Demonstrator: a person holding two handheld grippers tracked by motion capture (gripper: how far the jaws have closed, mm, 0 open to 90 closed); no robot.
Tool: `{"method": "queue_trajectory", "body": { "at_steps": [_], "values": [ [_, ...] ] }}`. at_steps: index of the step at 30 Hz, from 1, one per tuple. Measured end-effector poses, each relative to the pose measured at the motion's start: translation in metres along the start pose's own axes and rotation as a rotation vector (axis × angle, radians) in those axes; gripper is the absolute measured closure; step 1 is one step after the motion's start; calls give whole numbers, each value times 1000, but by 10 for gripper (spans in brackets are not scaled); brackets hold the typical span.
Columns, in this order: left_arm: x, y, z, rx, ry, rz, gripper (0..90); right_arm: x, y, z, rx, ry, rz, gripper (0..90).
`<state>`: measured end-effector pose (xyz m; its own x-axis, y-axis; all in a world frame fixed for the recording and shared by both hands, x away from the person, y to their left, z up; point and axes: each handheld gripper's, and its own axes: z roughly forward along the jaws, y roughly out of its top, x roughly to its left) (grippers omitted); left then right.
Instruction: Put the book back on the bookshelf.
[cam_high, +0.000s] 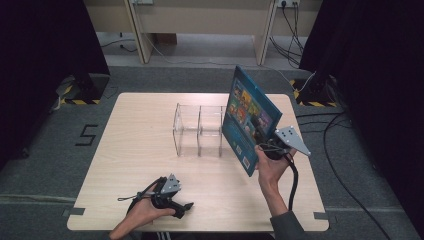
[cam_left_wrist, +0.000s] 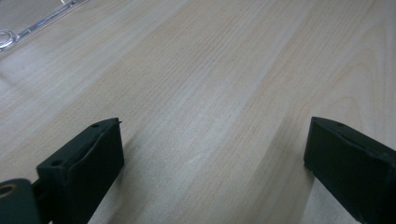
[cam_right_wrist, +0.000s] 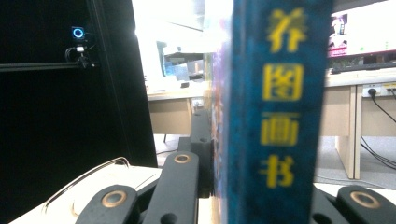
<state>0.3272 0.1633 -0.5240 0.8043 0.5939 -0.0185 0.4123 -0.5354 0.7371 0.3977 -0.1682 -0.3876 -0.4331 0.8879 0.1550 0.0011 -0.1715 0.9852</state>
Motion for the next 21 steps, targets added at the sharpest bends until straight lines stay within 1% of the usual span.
{"method": "queue_trajectory", "body": {
  "at_steps": [5,8,15,17,21],
  "values": [
    [0,0,0,3,0,1,36,0,-3,6,-4,-18,8,829],
    [0,0,0,3,0,2,36,-1,-5,9,-7,-31,22,829],
    [-1,0,0,3,-1,1,31,2,-9,15,-10,-48,6,828],
    [-1,0,0,2,-1,1,31,3,-11,17,-11,-56,10,827],
    [-2,0,0,0,-2,2,29,5,-16,19,-5,-65,3,826]
  ]
}}
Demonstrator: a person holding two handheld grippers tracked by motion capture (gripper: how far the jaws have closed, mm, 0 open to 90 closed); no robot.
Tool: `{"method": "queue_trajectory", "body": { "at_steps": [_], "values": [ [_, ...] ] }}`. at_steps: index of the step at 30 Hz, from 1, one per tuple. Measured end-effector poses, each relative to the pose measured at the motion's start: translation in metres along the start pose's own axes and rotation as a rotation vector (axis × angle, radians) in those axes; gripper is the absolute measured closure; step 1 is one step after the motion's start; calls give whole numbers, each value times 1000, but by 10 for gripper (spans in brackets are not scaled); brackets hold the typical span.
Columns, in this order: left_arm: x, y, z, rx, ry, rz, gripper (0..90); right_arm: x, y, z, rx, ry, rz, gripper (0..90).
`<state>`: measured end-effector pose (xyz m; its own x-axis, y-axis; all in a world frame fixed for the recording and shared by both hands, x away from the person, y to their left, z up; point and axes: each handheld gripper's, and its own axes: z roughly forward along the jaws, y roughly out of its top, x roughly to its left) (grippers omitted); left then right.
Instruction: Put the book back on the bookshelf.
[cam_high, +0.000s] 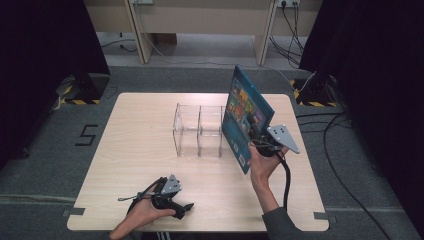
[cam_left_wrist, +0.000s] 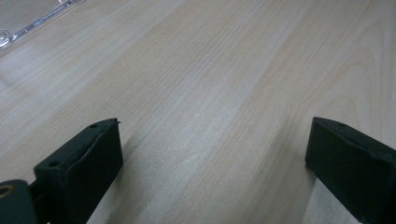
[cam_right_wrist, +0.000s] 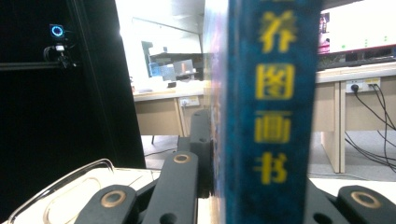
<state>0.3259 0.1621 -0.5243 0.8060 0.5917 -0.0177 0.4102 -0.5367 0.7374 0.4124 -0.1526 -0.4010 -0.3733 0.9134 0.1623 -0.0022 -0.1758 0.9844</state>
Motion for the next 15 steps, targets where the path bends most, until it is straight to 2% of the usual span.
{"method": "queue_trajectory", "body": {
  "at_steps": [4,15],
  "values": [
    [0,0,0,-1,-3,0,26,1,-6,2,-3,-9,1,824],
    [-1,0,0,1,-3,-1,22,4,-7,3,-22,-17,0,820]
  ]
}}
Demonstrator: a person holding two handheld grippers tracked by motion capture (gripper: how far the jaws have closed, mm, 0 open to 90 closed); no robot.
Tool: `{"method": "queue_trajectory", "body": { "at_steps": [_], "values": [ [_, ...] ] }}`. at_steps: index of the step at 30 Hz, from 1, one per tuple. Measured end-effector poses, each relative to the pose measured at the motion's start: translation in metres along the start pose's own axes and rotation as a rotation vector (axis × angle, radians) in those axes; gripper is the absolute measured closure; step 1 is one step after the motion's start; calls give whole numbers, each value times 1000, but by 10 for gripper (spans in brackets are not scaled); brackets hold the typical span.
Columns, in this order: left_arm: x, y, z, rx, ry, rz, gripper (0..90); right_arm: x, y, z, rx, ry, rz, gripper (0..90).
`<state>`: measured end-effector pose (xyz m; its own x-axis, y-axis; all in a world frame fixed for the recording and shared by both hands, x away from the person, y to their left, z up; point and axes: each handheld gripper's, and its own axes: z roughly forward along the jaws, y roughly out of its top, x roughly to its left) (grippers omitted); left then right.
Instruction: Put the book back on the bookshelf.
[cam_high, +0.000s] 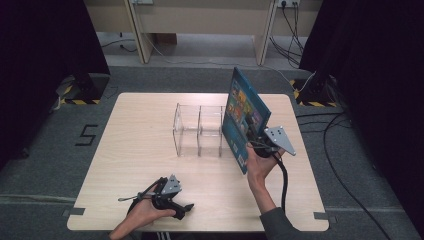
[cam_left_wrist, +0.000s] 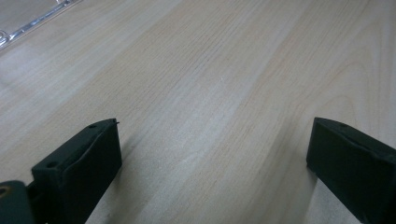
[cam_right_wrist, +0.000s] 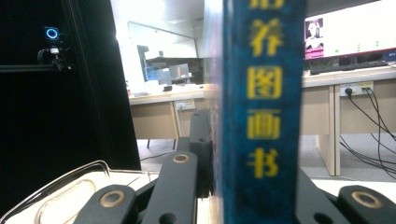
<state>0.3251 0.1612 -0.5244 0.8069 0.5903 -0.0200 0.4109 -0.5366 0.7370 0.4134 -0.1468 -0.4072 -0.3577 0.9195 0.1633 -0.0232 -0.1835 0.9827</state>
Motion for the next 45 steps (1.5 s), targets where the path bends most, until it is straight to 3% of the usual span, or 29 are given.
{"method": "queue_trajectory", "body": {
  "at_steps": [3,6,14,24,45],
  "values": [
    [0,0,0,0,-1,1,21,1,-1,-1,-5,9,35,810],
    [0,0,0,0,-1,0,21,1,-1,-4,4,7,2,814],
    [-1,0,0,3,-2,2,15,-6,-2,-8,20,2,15,816],
    [-1,0,0,4,-1,2,14,-8,0,-13,40,14,-21,786],
    [-1,0,0,2,-1,1,13,-11,-4,-21,79,36,-16,682]
  ]
}}
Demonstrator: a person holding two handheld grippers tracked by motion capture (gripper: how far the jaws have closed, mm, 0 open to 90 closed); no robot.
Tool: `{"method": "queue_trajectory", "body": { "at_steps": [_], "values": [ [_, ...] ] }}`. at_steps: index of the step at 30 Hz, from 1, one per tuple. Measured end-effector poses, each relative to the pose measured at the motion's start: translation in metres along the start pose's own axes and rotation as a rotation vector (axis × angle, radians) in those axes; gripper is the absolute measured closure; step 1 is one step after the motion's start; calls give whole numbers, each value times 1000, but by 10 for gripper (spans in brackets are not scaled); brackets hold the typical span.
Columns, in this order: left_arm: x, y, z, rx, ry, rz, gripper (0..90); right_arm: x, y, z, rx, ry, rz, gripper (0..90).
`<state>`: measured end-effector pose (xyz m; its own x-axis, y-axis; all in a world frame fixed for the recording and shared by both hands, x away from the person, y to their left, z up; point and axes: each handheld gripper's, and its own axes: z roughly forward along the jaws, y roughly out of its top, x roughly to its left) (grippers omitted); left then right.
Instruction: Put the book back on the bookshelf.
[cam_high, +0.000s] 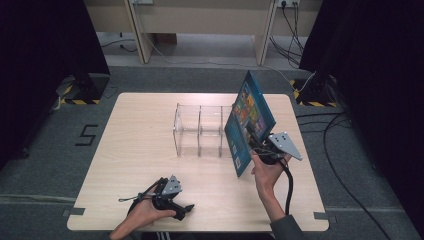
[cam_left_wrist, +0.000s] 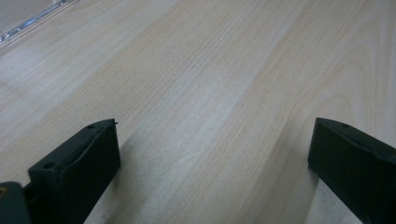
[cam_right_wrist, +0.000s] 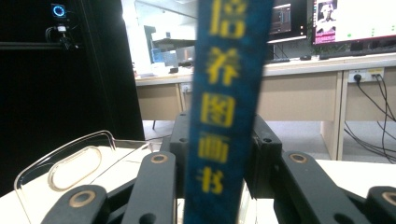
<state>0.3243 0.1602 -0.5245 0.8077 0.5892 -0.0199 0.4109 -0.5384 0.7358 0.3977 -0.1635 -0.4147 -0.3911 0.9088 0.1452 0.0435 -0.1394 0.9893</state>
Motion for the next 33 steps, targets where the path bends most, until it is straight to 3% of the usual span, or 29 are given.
{"method": "queue_trajectory", "body": {
  "at_steps": [18,22,33],
  "values": [
    [0,0,0,3,-2,5,11,-7,1,-17,18,29,43,572],
    [0,0,0,3,-1,4,10,-8,3,-22,20,41,71,564],
    [-1,0,0,4,-3,6,8,-9,5,-30,16,57,75,534]
  ]
}}
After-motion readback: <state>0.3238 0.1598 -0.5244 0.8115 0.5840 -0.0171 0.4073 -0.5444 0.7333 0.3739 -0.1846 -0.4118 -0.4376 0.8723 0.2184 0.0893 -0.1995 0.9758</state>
